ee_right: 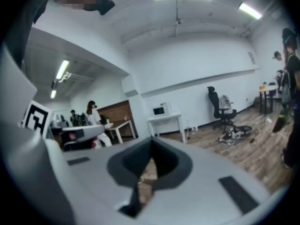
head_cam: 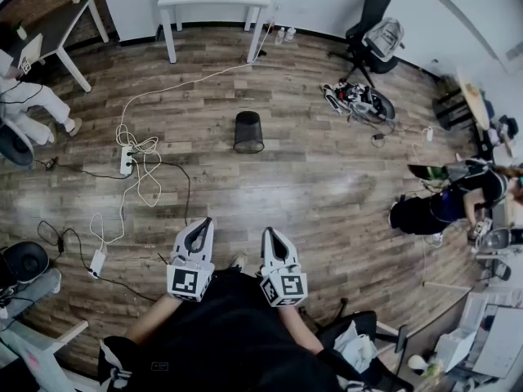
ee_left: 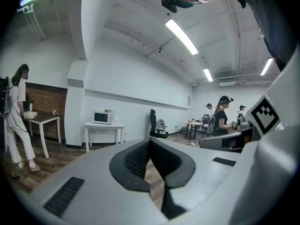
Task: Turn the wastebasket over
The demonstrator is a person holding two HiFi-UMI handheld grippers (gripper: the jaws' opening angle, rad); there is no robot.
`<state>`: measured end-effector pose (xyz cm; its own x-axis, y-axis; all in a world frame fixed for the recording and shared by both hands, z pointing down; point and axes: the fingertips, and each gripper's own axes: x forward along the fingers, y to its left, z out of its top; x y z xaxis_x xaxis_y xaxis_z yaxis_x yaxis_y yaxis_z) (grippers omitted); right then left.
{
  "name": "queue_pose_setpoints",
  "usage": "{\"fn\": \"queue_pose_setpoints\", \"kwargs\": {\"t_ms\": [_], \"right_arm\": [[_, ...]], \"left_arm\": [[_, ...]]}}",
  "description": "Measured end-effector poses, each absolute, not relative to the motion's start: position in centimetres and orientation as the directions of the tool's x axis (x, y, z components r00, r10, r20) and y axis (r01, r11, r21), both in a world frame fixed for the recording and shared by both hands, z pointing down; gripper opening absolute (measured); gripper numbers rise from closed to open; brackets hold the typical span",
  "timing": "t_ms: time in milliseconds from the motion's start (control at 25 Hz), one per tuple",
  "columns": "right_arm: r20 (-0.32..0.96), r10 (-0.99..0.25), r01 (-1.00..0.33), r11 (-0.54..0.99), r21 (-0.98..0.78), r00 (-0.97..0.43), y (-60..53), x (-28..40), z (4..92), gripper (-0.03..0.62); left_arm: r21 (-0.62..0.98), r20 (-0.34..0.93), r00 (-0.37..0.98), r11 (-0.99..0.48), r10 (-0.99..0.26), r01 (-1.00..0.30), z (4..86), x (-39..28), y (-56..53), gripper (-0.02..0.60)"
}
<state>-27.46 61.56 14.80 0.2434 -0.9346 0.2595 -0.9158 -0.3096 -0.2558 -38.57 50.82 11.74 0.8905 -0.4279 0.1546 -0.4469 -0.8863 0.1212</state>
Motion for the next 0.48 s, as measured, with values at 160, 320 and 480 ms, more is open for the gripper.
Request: {"fn": "queue_pose_setpoints", "kwargs": {"t_ms": [160,320,480], "right_arm": [[0.254,-0.937,-0.918,-0.304,-0.253,0.240,61.4,-27.8,14.9,0.032],[0.258,-0.936,-0.919,-0.305,-0.250,0.241,60.6,-28.0,14.9,0.032],[0.265,-0.934,-0.918,-0.308,-0.250,0.241,60.1,-28.2,14.6,0.032]], "left_arm": [[0.078,0.150,0.898,-0.901,-0.413,-0.427,11.9,-38.6,50.6,0.032],[0.122,0.156,0.894,-0.890,-0.419,-0.439,12.0,-38.8,49.9,0.032],[0.093,0.155,0.902,-0.903,-0.403,-0.419,11.9,-38.7,49.5,0.032]]}}
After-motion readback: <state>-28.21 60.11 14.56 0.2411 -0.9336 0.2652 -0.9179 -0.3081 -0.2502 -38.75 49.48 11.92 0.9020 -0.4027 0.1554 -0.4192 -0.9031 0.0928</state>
